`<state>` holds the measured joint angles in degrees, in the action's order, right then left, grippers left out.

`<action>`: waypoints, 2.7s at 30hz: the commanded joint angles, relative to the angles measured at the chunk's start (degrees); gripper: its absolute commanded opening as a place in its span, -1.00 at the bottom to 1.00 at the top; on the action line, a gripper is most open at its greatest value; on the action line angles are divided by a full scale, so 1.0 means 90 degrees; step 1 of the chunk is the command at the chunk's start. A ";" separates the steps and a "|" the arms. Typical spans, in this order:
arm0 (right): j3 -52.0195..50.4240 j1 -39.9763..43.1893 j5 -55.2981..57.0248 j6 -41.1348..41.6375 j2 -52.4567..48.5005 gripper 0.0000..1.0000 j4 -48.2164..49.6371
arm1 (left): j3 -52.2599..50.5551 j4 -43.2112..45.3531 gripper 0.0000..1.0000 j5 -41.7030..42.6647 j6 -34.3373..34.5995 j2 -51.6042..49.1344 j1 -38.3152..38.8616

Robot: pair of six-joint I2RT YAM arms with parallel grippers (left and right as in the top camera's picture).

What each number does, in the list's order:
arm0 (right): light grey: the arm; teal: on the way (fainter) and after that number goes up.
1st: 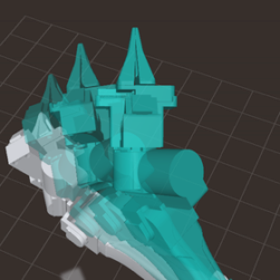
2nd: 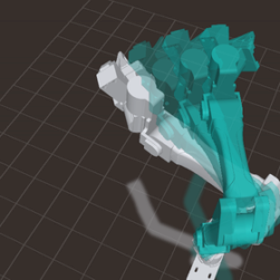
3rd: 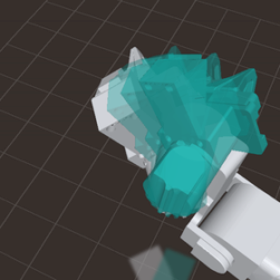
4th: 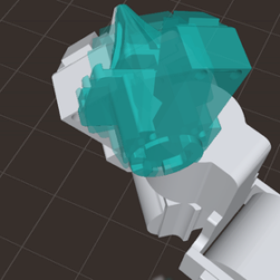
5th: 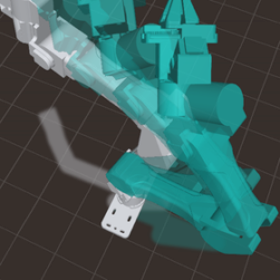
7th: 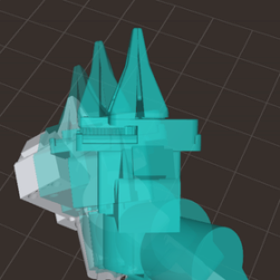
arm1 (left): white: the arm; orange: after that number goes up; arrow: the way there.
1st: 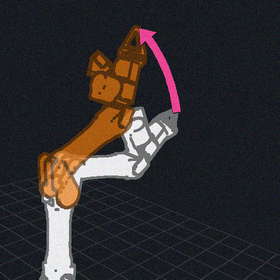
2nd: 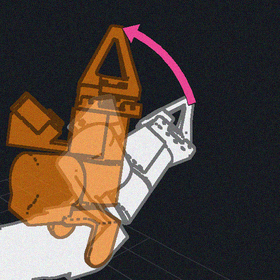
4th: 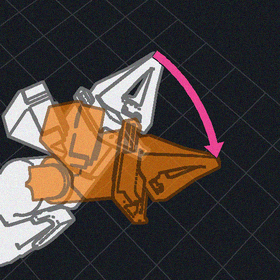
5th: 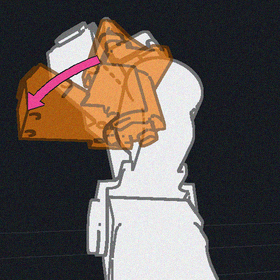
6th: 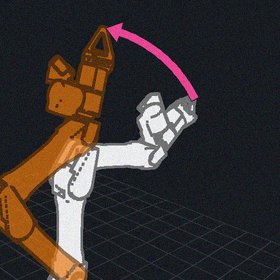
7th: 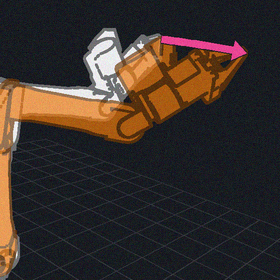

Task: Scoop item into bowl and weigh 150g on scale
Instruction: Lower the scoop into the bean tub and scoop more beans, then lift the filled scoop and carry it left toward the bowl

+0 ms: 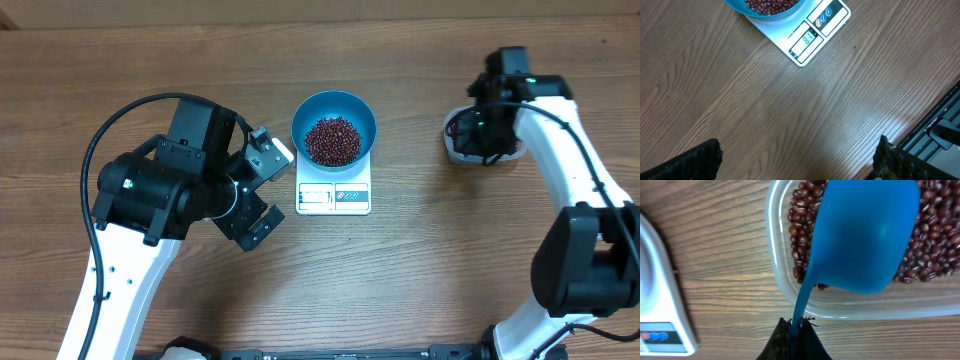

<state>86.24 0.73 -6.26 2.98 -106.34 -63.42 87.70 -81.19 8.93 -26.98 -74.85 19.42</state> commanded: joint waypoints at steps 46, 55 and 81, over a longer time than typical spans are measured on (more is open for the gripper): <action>-0.0046 0.2834 -0.3844 -0.0532 -0.0012 -0.93 -0.0469 | 0.0134 0.0005 0.99 0.0005 0.0000 0.0068 0.0012; -0.0051 0.3181 -0.4153 -0.0828 -0.0012 -0.93 -0.0651 | 0.0134 0.0005 0.99 0.0002 -0.0002 0.0068 0.0012; -0.0049 0.3366 -0.6358 -0.1535 -0.0010 -0.92 -0.1188 | 0.0134 0.0005 0.99 0.0005 0.0000 0.0068 0.0012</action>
<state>86.00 30.98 -55.92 -9.50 -106.41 -74.26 87.70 -81.21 8.93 -26.98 -74.85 19.42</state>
